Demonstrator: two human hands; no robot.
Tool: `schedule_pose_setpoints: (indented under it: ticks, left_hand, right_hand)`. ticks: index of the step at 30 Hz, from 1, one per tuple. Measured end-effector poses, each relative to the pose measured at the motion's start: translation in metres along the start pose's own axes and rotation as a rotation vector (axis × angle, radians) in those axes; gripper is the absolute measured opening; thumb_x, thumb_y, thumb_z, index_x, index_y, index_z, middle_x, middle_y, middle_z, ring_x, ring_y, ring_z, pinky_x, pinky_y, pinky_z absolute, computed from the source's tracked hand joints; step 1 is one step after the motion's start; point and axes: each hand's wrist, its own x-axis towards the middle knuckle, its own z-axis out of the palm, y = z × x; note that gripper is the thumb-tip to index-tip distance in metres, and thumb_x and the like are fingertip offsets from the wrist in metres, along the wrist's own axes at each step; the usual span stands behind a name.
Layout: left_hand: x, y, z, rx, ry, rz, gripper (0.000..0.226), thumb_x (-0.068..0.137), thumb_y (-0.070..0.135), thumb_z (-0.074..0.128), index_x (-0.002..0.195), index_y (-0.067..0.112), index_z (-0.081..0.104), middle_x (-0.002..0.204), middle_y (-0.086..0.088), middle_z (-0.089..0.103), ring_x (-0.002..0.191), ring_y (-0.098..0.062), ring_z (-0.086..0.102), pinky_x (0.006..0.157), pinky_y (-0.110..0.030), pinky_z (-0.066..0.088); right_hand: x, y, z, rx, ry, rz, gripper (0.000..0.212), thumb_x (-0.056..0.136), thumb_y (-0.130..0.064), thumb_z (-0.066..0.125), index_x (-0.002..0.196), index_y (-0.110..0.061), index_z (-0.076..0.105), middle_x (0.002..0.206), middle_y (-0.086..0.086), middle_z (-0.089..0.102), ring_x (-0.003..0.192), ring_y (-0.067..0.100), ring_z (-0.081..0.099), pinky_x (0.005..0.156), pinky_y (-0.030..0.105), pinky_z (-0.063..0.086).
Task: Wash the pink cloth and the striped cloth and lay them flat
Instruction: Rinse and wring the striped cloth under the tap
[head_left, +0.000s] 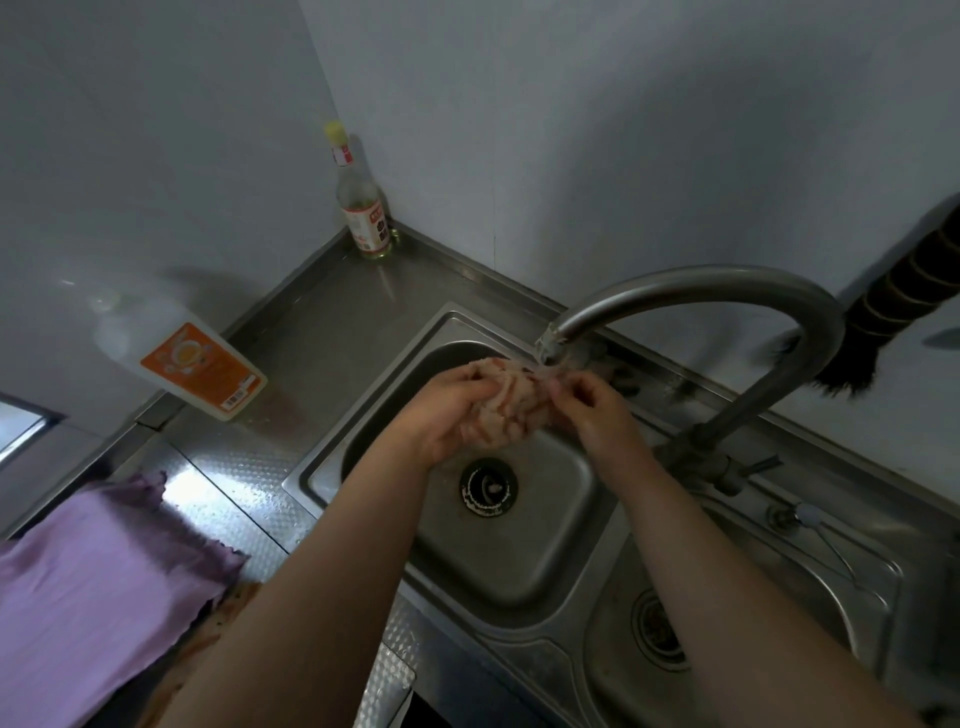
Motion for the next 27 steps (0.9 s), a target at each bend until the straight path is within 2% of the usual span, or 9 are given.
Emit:
schedule_pose_setpoints:
  ticks: [3,6,10,12,14,18,20,23,27]
  left_hand:
    - [-0.002,0.004,-0.009,0.159,-0.007,0.036,0.026,0.09,0.023,0.062,0.111,0.008,0.065,0.109,-0.016,0.071,0.103,-0.029,0.067,0.096,-0.042,0.05]
    - [-0.008,0.011,-0.022,0.492,-0.037,0.049,0.035,0.08,0.044,0.069,0.1,0.016,0.068,0.101,-0.008,0.073,0.099,-0.024,0.068,0.097,-0.041,0.049]
    - [-0.01,0.018,-0.034,1.1,-0.029,-0.011,0.01,0.09,0.033,0.062,0.095,0.024,0.063,0.096,0.002,0.066,0.093,-0.015,0.063,0.088,-0.031,0.046]
    - [-0.012,0.025,-0.033,1.21,-0.011,-0.02,0.009,0.093,0.034,0.057,0.092,0.026,0.063,0.095,0.004,0.065,0.092,-0.012,0.06,0.089,-0.031,0.045]
    - [-0.013,0.032,-0.03,1.123,0.014,0.056,0.014,0.096,0.033,0.053,0.092,0.025,0.063,0.094,0.003,0.064,0.09,-0.011,0.06,0.091,-0.035,0.045]
    - [-0.015,0.044,-0.023,0.764,0.153,0.219,0.023,0.096,0.029,0.053,0.098,0.008,0.061,0.089,-0.007,0.063,0.082,-0.016,0.061,0.085,-0.034,0.049]
    - [-0.014,0.049,-0.021,0.784,0.145,0.259,0.017,0.093,0.028,0.056,0.096,0.011,0.059,0.089,-0.005,0.063,0.082,-0.015,0.062,0.082,-0.031,0.052]
    - [-0.012,0.059,-0.019,0.723,0.161,0.268,0.009,0.089,0.02,0.062,0.088,0.017,0.054,0.089,-0.002,0.062,0.081,-0.013,0.063,0.077,-0.027,0.052]
    - [-0.009,0.069,-0.014,0.378,0.139,0.132,0.021,0.088,0.011,0.062,0.106,0.018,0.052,0.104,-0.009,0.06,0.09,-0.022,0.064,0.08,-0.034,0.056]
  right_hand:
    - [0.001,-0.007,-0.006,0.19,0.019,0.093,0.019,0.085,-0.04,0.062,0.093,-0.022,0.065,0.107,0.011,0.069,0.105,0.031,0.064,0.096,0.053,0.048]
    - [0.004,-0.013,-0.011,0.349,0.092,0.1,0.008,0.092,-0.028,0.059,0.09,-0.023,0.065,0.105,0.016,0.069,0.101,0.034,0.066,0.084,0.047,0.053]
    - [0.007,-0.018,-0.021,-0.001,0.175,-0.044,0.037,0.099,-0.018,0.046,0.129,-0.04,0.04,0.11,0.005,0.063,0.096,0.014,0.063,0.079,0.03,0.053]
    - [0.016,-0.014,-0.025,-0.198,0.102,-0.06,0.037,0.1,-0.015,0.041,0.128,-0.038,0.047,0.117,0.004,0.06,0.1,0.012,0.059,0.083,0.028,0.049]
    - [0.021,-0.007,-0.027,-0.457,-0.034,-0.022,0.018,0.093,-0.038,0.048,0.105,-0.038,0.062,0.123,0.008,0.058,0.103,0.015,0.058,0.089,0.032,0.049]
    - [0.018,0.013,-0.027,-0.894,-0.313,0.072,0.087,0.04,-0.094,0.054,0.1,-0.031,0.067,0.103,0.004,0.065,0.093,0.019,0.064,0.088,0.038,0.053]
    - [0.014,0.014,-0.024,-1.009,-0.33,0.067,0.087,0.042,-0.09,0.055,0.096,-0.024,0.068,0.1,0.006,0.065,0.093,0.022,0.063,0.085,0.038,0.053]
    - [0.01,0.007,-0.022,-0.764,-0.264,0.118,0.027,0.073,-0.045,0.07,0.089,-0.028,0.057,0.113,0.001,0.053,0.106,0.023,0.057,0.094,0.042,0.049]
    - [0.013,0.016,-0.025,-0.384,-0.144,0.158,0.029,0.06,-0.031,0.062,0.087,-0.023,0.07,0.096,0.004,0.07,0.101,0.026,0.064,0.092,0.048,0.051]
